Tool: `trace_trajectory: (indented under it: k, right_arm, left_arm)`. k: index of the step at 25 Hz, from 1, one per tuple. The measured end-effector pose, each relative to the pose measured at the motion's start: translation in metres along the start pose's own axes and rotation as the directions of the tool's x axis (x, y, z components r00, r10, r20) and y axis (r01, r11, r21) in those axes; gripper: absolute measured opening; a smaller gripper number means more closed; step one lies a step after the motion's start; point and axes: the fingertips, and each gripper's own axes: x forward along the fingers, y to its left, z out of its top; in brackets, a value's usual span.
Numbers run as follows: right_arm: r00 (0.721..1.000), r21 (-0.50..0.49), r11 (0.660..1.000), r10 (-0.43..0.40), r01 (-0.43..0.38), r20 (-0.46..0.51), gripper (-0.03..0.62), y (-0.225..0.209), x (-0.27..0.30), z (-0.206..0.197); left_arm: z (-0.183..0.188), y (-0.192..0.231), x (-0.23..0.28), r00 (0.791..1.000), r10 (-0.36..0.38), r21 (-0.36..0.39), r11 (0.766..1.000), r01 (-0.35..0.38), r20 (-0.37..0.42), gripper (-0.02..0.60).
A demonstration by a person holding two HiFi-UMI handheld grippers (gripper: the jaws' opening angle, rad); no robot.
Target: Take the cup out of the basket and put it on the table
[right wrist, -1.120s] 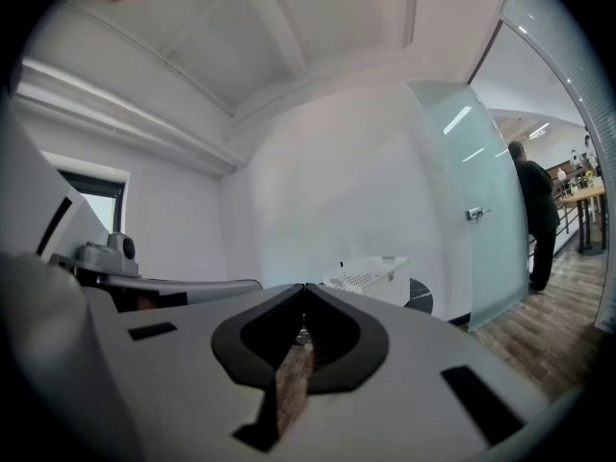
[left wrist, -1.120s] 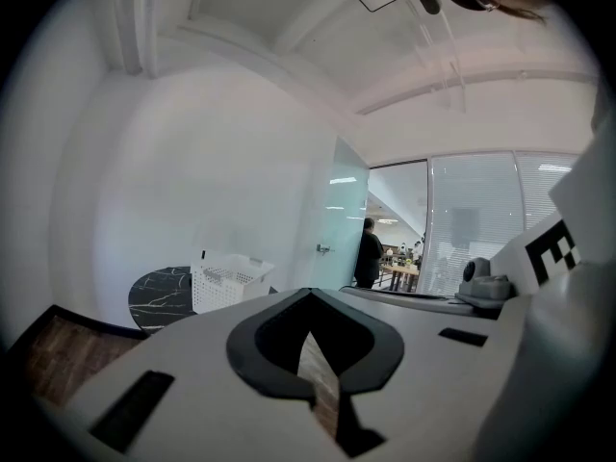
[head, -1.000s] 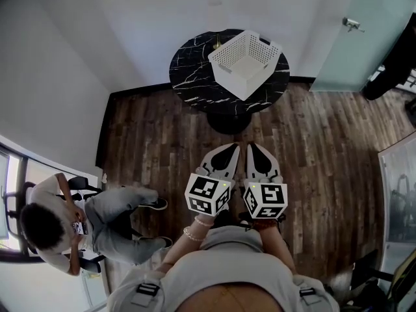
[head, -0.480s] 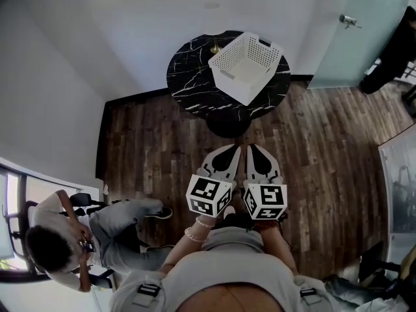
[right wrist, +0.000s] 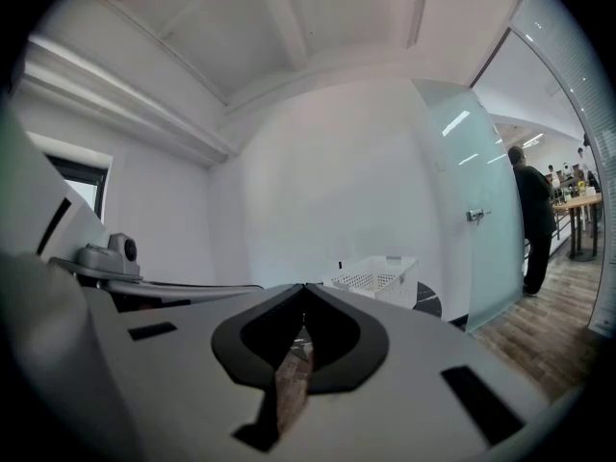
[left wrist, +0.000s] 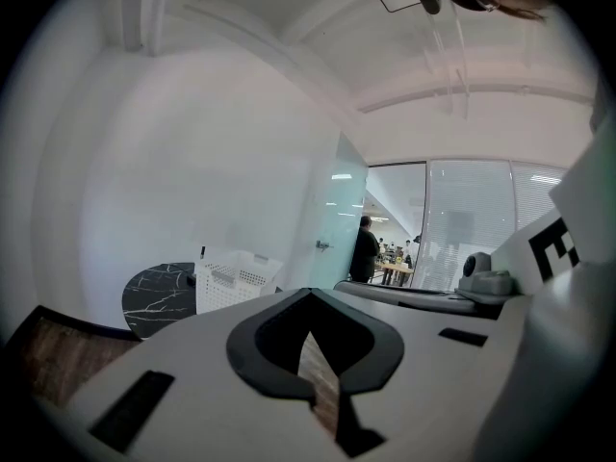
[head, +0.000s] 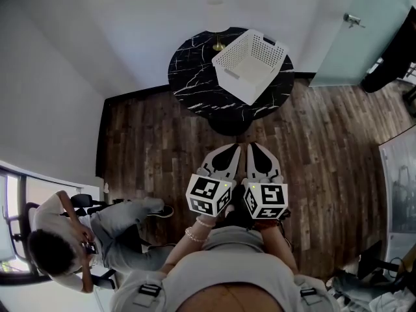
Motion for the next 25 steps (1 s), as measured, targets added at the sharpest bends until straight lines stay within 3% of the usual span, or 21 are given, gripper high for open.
trace_trajectory:
  k: [14,25]
  right_arm:
    - [0.999,0.009,0.999,0.035,-0.035,-0.023,0.012,-0.023,0.055,0.011]
    - [0.997,0.025,0.997,0.078,-0.078,0.003,0.012,-0.074,0.102,0.037]
  left_arm:
    - [0.017,0.029,0.047,1.000,0.028,-0.026,0.999,-0.028,0.005,0.006]
    - [0.040,0.039,0.111,0.997,0.076,-0.003,0.997,-0.076,0.009,0.006]
